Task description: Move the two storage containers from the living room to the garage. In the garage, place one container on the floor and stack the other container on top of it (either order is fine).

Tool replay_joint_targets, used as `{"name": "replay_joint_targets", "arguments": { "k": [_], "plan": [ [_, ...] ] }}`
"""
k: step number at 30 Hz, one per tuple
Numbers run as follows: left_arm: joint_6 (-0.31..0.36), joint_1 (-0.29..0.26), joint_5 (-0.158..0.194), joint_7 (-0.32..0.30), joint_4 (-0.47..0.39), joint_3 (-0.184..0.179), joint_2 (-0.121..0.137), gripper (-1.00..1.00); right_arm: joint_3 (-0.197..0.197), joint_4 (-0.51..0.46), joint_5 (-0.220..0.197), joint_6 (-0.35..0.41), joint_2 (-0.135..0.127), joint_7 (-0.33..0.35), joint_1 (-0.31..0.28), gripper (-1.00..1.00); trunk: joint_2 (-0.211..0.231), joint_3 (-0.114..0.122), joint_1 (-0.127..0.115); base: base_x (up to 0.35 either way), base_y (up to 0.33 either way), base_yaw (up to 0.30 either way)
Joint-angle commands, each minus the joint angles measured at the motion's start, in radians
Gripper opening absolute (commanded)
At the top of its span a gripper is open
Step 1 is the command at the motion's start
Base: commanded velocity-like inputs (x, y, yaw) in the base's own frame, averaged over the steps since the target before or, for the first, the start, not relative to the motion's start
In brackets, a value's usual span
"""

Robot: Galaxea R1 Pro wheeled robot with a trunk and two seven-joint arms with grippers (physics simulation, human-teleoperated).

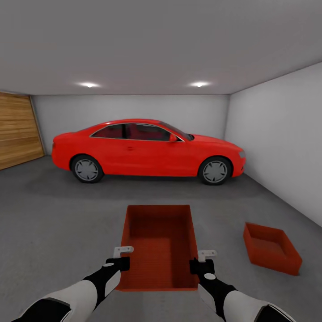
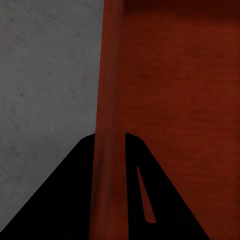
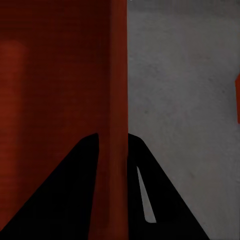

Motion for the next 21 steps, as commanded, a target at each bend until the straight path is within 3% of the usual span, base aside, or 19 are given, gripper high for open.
{"name": "replay_joint_targets", "arguments": {
  "k": [1,21],
  "plan": [
    [-0.024,-0.002,-0.003,0.081,-0.002,0.066,0.013,-1.0,0.02,0.0,-0.012,0.003,0.0,0.013,0.0,-1.0,-0.001,-0.002,0.001,0.322,0.0,0.0],
    [-0.024,-0.002,-0.003,0.081,-0.002,0.066,0.014,-1.0,0.02,0.0,-0.012,0.002,0.0,0.013,0.0,-1.0,-0.001,-0.002,0.001,0.322,0.0,0.0]
  ]
}}
